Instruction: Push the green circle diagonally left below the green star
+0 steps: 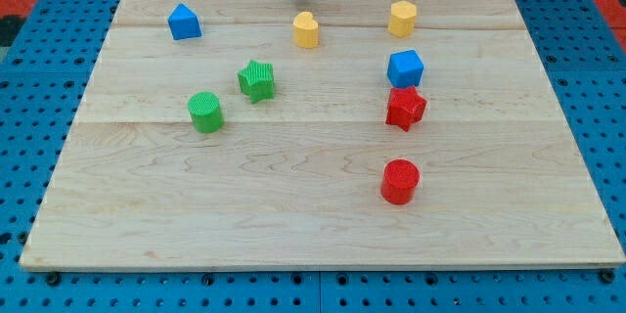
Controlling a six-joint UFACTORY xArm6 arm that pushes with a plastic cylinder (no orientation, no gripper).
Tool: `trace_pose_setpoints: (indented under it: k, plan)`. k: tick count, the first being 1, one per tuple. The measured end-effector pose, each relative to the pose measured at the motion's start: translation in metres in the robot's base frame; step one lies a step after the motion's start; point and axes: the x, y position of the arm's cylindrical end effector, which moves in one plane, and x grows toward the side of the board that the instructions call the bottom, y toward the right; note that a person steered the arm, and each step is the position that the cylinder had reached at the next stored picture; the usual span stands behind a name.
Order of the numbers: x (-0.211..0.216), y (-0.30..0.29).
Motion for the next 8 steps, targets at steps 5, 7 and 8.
trace_pose_setpoints:
  k: [5, 7, 8]
  plan:
    - [0.131, -0.093]
    - [0.282, -0.143]
    - [0.291, -0.131]
